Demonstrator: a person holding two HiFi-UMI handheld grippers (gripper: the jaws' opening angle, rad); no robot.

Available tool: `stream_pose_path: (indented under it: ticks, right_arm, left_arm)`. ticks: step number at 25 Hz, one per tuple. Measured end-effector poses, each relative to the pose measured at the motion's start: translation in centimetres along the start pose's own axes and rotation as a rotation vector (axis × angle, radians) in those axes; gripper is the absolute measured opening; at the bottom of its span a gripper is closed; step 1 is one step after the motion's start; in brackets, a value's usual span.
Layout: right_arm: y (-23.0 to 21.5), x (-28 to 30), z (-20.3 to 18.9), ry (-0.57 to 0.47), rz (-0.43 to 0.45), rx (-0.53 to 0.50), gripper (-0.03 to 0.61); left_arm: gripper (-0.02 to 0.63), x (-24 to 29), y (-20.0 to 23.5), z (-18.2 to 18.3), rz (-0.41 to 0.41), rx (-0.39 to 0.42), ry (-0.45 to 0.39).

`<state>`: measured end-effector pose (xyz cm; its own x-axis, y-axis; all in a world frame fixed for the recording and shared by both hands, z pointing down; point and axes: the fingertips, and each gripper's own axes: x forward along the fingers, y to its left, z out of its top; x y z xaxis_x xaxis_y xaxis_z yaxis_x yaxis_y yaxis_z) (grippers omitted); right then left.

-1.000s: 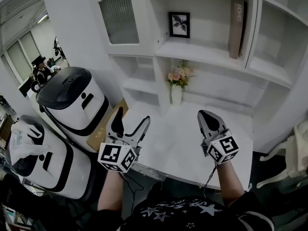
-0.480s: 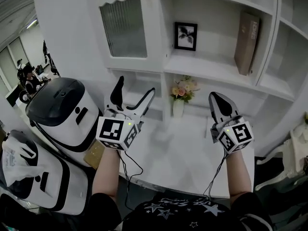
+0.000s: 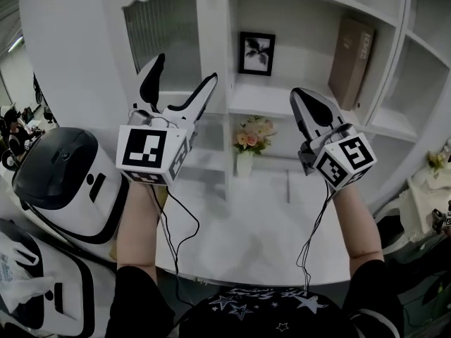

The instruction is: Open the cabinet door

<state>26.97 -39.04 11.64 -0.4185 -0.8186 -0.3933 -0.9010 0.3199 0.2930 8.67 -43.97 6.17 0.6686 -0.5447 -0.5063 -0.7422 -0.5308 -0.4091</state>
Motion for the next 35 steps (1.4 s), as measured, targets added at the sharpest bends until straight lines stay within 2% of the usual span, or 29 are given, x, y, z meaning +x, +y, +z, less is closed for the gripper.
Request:
stream_pose_path:
  ticks: [6, 10, 17, 20, 23, 27, 30, 33, 35]
  right_arm:
    - [-1.8, 2.7, 2.3, -0.034, -0.038, -0.030, 0.006]
    - [-2.1, 4.1, 3.8, -0.028, -0.038, -0.114, 0.006]
    - [-2.8, 5.2, 6.7, -0.052, -0.053, -0.185, 0.006]
    - [-3.0, 5.5, 6.9, -0.056, -0.053, -0.191, 0.006]
    - [-3.1, 5.5, 6.8, -0.057, -0.052, -0.195, 0.006]
    - [-3.5, 5.3, 6.8, -0.057, -0.050, -0.197, 0.006]
    - [-3.8, 4.8, 7.0, -0.061, -0.048, -0.213, 0.006]
    - [-3.9, 4.5, 7.2, -0.057, -0.044, -0.231, 0.006]
    - [-3.9, 4.3, 7.2, -0.055, -0.042, -0.227, 0.006]
  left_arm:
    - [0.399, 5.6, 1.4, 2.9, -0.034, 0.080, -0.057]
    - [0.389, 8.6, 2.2, 4.5, -0.035, 0.117, -0.097]
    - [0.340, 12.0, 3.9, 6.1, 0.015, 0.112, -0.129]
    - [0.255, 13.3, 4.8, 6.2, 0.067, 0.126, -0.120]
    - [0.253, 13.9, 5.0, 6.7, 0.086, 0.123, -0.138]
    - [0.211, 14.6, 5.1, 6.8, 0.115, 0.133, -0.125]
    - [0.205, 15.0, 5.3, 6.8, 0.128, 0.108, -0.109]
    - [0.154, 15.1, 5.7, 7.0, 0.140, 0.070, -0.115]
    - [0.146, 15.1, 5.9, 7.0, 0.144, 0.045, -0.122]
